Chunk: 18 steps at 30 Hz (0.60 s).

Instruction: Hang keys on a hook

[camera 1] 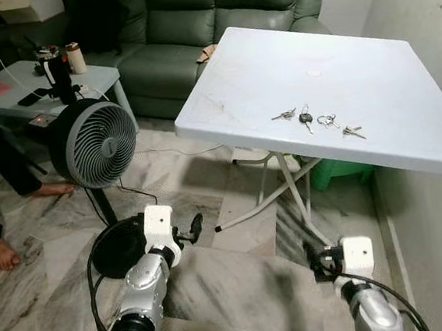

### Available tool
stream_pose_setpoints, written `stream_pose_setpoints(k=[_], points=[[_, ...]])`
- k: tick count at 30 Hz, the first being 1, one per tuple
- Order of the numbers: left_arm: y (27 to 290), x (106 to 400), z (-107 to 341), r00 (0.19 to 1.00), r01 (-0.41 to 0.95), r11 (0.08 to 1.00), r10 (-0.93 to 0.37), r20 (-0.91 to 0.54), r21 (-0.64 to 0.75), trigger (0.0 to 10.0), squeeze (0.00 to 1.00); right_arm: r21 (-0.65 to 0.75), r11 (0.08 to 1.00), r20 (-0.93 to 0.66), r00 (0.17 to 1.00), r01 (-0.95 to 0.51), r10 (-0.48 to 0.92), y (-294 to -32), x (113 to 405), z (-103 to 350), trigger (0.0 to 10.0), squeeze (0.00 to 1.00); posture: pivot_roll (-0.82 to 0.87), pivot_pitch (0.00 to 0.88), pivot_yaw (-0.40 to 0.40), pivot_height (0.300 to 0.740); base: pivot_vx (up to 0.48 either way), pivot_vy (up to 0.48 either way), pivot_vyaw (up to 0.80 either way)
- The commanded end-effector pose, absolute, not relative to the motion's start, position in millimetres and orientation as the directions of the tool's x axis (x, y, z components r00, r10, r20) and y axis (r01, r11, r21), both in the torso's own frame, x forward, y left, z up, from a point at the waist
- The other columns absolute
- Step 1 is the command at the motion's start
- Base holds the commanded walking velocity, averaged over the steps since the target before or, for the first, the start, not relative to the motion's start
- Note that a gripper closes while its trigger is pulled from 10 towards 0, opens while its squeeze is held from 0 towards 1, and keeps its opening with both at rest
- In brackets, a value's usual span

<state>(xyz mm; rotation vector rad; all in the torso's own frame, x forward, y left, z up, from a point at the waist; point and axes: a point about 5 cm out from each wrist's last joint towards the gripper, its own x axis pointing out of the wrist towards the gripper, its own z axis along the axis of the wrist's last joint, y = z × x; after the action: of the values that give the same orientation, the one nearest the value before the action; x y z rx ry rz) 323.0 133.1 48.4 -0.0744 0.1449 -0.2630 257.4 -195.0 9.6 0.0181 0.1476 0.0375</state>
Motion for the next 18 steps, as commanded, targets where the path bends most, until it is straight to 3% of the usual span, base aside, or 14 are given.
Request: stream_pose_setpoints(k=[1,9,11,13,18], points=[[135,333,72,0.968,0.248,0.966,-0.25,-0.017,-0.07,10.0,0.0,0.033,0.999,-0.054,0.998,-0.021,0.022,-197,264,28,10.0,0.0,0.01,0.006,-0.034,0.74,0.0,0.0,0.0],[141,335,95,0.966,0.252,0.961,-0.242,0.091,-0.116,10.0,0.0,0.031,0.999,0.072,0.997,-0.012,0.01,-198,269,58,10.0,0.0,0.0,0.003,-0.028,0.74,0.0,0.0,0.0],[144,333,98,0.971,0.23,0.962,-0.218,0.096,-0.149,10.0,0.0,0.025,1.0,0.09,0.996,-0.018,0.015,-197,268,64,10.0,0.0,0.0,0.003,-0.023,0.74,0.0,0.0,0.0],[146,328,99,0.98,0.197,0.941,-0.183,0.075,-0.276,10.0,0.0,0.034,0.999,0.1,0.995,-0.016,0.012,-195,264,69,10.0,0.0,0.0,0.004,-0.021,0.74,0.0,0.0,0.0],[148,321,113,0.983,0.179,0.931,-0.157,0.096,-0.317,10.0,0.0,0.084,0.996,0.129,0.992,0.001,-0.012,-190,260,82,10.0,0.0,-0.01,0.015,-0.019,0.74,0.0,0.0,0.0]])
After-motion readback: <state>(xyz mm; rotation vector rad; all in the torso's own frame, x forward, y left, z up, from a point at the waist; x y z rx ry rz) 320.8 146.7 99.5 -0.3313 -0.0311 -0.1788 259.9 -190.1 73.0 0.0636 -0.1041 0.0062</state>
